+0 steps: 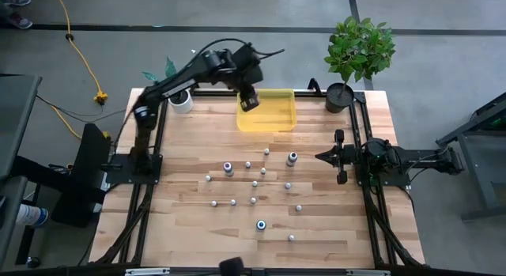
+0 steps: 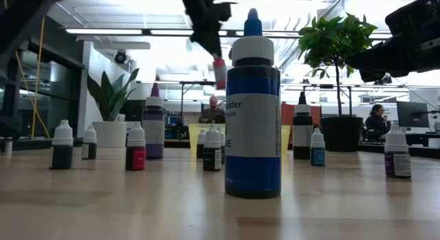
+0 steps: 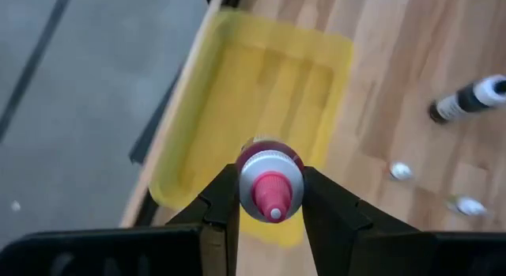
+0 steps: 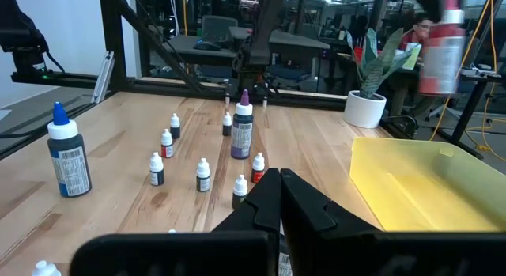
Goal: Pick & Place food coloring
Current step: Put the large red food coloring bottle into the yellow bin
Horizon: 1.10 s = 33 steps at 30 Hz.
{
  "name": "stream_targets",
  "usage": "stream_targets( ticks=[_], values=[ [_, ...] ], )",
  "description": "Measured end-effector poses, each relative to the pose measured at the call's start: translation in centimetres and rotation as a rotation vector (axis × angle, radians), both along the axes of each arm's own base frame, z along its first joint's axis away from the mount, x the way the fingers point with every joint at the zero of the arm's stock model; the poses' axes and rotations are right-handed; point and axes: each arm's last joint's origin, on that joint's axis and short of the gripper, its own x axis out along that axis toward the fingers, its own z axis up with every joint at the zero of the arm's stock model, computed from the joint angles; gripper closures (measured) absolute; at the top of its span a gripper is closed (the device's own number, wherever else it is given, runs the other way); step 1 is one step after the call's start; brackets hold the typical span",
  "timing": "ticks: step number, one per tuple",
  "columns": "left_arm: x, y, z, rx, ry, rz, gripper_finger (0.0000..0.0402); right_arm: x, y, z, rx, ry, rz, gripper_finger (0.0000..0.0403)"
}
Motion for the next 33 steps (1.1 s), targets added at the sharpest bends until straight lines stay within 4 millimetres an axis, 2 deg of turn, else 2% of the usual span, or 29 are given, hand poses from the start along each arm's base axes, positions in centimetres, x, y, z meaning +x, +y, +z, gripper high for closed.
stream_targets(
  ticks=[6, 12, 16, 25, 27, 33],
  values=[
    [2.0, 2.0, -2.3, -0.016, 0.062, 0.008, 0.0309, 0.0, 0.0, 0.0, 0.0, 0.0, 0.0, 0.0402],
    [2.5, 4.3, -5.7, -0.113, 0.122, 0.205, 0.0309, 0.0, 0.0, 0.0, 0.0, 0.0, 0.0, 0.0402],
    [2.1, 5.9, -6.5, -0.18, 0.091, 0.366, 0.0309, 0.0, 0.0, 0.0, 0.0, 0.0, 0.0, 0.0402],
    [1.4, 8.7, -8.4, -0.23, 0.079, 0.594, 0.0309, 0.0, 0.0, 0.0, 0.0, 0.0, 0.0, 0.0402],
    [1.6, 9.1, -9.3, -0.237, 0.089, 0.626, 0.0309, 0.0, 0.0, 0.0, 0.0, 0.0, 0.001, 0.0402],
    [1.6, 9.9, -9.9, -0.229, 0.068, 0.713, 0.0309, 0.0, 0.0, 0.0, 0.0, 0.0, 0.0, 0.0402]
  ],
)
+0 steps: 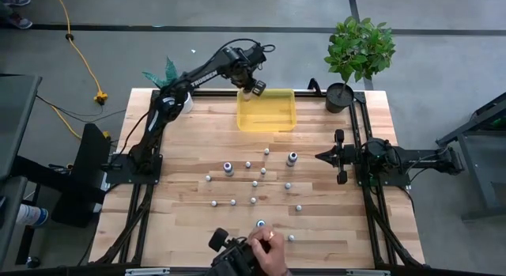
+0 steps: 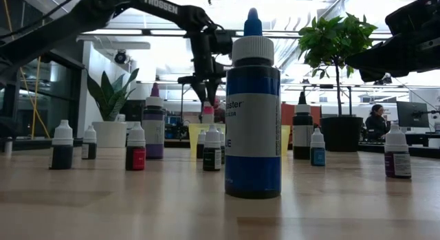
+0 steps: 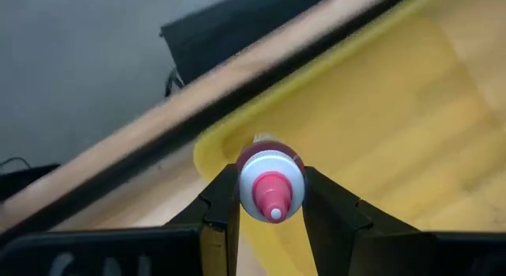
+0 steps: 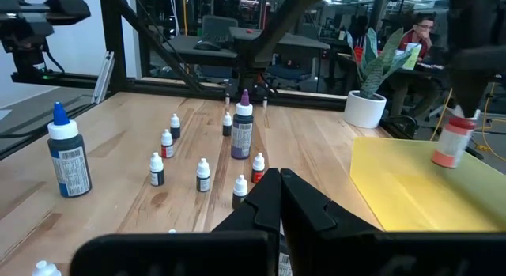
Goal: Pick & Place food coloring
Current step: Put the large red food coloring bottle into the yellow bin, then put the large black food coloring bottle into the yellow bin
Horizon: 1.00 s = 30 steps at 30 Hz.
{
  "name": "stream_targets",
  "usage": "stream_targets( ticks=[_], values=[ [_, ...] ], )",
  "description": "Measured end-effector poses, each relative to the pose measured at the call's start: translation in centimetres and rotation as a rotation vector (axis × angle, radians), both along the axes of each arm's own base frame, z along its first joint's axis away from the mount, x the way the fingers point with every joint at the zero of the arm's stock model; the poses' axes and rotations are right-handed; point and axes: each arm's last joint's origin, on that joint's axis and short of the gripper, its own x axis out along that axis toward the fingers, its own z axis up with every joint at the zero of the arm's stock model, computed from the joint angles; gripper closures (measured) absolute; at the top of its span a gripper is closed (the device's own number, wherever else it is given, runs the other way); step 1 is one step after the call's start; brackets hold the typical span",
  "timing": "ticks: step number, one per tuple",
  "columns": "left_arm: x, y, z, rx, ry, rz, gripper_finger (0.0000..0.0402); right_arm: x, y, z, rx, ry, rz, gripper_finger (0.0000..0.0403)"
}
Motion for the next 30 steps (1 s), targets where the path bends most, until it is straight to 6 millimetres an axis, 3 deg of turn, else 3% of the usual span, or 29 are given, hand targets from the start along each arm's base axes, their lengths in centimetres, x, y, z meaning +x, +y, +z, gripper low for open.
stream_targets(
  ticks=[9, 15, 24, 30],
  values=[
    [0.5, 0.7, -2.0, -0.031, 0.019, 0.049, 0.0309, 0.0, 0.0, 0.0, 0.0, 0.0, 0.0, 0.0402],
    [0.5, 0.7, -2.3, -0.057, 0.019, 0.051, 0.0308, 0.0, 0.0, 0.0, 0.0, 0.0, 0.0, 0.0402],
    [0.3, 0.9, -2.3, -0.054, 0.02, 0.054, 0.0257, 0.0, 0.0, 0.0, 0.0, 0.0, 0.0, 0.0402],
    [0.4, 1.0, -2.7, -0.058, 0.033, 0.039, 0.0247, 0.0, 0.0, 0.0, 0.0, 0.0, 0.0, 0.0402]
  ],
)
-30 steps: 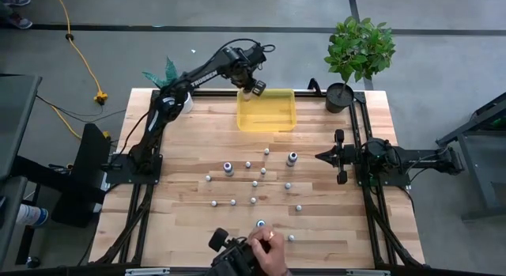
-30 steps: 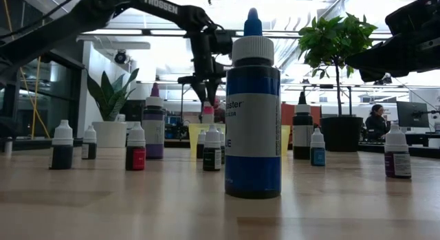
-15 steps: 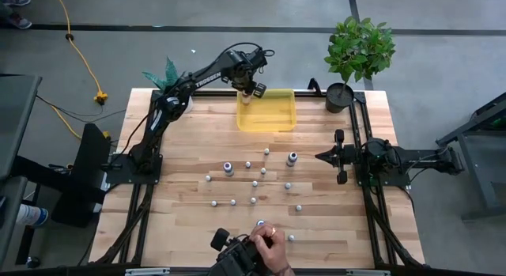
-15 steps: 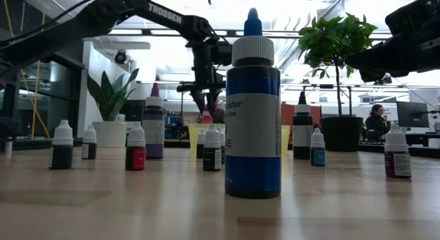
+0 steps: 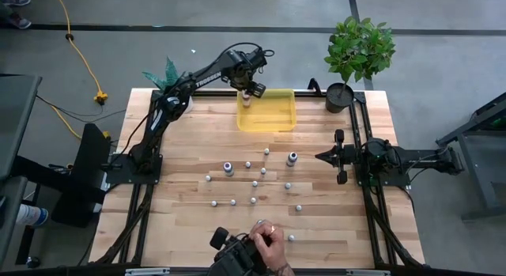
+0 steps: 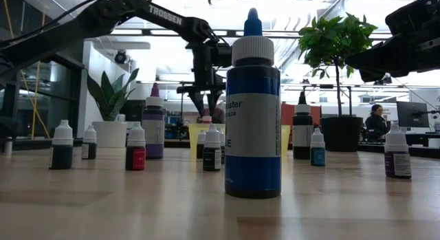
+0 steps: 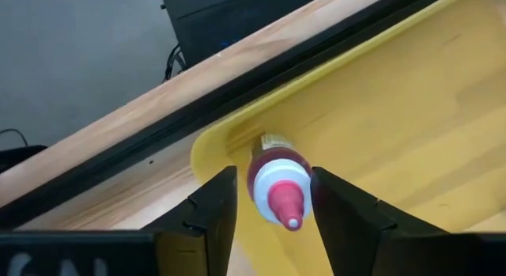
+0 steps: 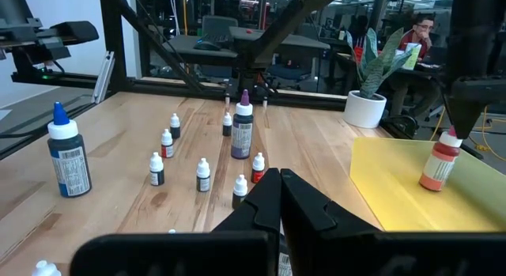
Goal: Pick & Place food coloring
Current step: Put the large black food coloring bottle into the yellow bin
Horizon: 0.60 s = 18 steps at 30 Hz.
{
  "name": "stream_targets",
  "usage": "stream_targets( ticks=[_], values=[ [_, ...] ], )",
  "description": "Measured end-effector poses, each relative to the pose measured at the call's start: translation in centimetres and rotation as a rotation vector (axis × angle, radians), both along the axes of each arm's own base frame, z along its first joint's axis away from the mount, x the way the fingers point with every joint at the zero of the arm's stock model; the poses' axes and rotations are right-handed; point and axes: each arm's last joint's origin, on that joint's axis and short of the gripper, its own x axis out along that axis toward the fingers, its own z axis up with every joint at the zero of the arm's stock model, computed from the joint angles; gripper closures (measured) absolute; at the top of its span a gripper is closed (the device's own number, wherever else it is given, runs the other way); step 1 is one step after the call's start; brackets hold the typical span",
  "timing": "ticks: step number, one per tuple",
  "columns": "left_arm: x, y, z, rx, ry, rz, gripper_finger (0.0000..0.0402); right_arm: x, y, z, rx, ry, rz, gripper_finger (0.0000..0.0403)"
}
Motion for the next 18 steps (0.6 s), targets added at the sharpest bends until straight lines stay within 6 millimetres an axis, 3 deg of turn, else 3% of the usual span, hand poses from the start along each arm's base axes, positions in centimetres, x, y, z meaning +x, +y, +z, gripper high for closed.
stream_targets(
  ticks=[8, 13, 18],
  values=[
    [-0.3, 0.3, 0.6, 0.041, 0.014, -0.034, 0.0246, 0.0, 0.0, 0.0, 0.0, 0.0, 0.0, 0.0402],
    [-1.0, -0.2, 3.4, 0.103, -0.018, -0.09, 0.0245, 0.0, 0.0, 0.0, 0.0, 0.0, 0.0, 0.0402],
    [-1.4, -1.7, 6.4, 0.145, -0.074, -0.257, 0.0245, 0.0, 0.0, 0.0, 0.0, 0.0, 0.0, 0.0402]
  ],
)
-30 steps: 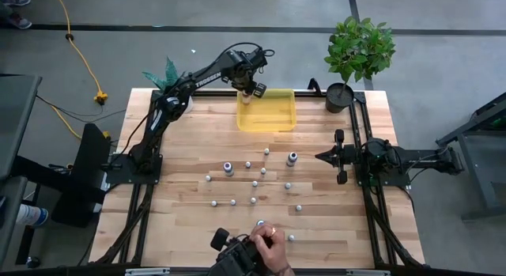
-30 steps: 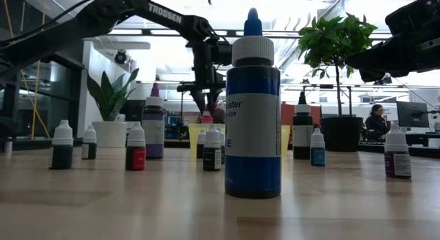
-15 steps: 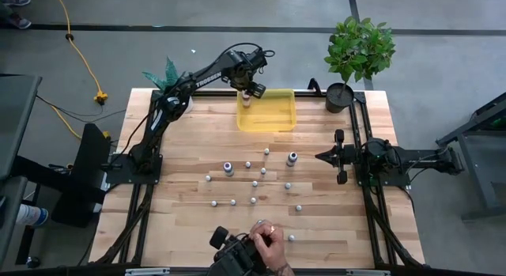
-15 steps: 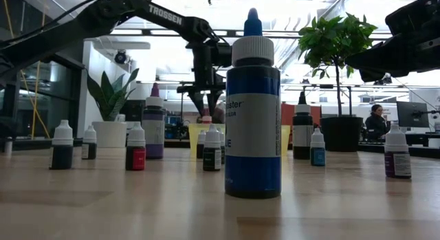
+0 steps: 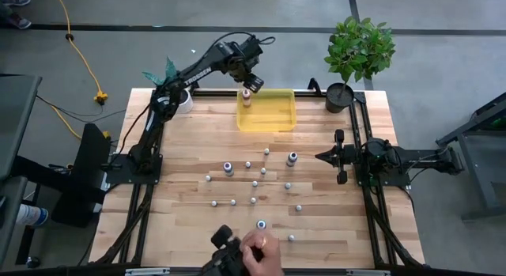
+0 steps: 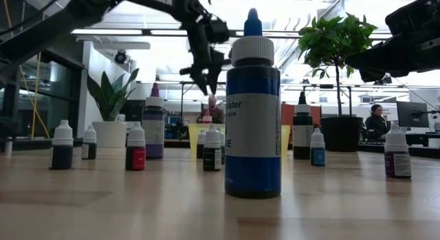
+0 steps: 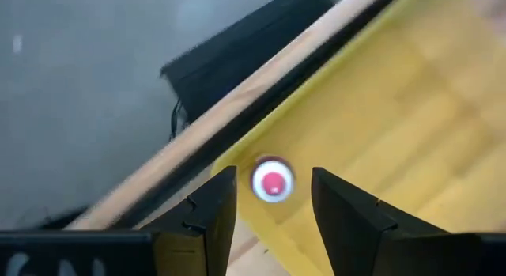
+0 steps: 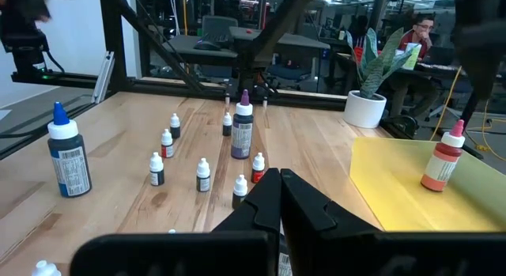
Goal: Pick & Place food coloring
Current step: Put the large black food coloring bottle into the yellow bin
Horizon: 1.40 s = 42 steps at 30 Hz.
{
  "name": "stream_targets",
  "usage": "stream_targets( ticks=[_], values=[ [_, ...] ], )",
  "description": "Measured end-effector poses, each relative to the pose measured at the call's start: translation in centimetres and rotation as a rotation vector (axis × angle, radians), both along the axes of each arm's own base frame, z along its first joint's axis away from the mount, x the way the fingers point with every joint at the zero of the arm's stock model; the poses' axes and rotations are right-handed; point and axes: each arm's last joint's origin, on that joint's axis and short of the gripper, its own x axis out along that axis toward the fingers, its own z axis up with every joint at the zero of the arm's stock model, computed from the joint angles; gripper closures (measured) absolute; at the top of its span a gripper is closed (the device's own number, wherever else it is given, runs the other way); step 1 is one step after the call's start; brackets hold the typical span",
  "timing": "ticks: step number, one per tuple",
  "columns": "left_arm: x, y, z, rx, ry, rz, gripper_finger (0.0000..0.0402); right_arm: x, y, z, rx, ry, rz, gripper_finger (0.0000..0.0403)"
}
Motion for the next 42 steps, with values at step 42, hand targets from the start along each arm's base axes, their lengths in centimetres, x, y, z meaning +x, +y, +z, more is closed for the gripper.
stream_targets(
  ticks=[42],
  values=[
    [12.3, -20.1, -5.8, 0.032, -0.066, -1.219, 0.0245, 0.0, 0.0, 0.0, 0.0, 0.006, 0.0, 0.0402]
  ],
)
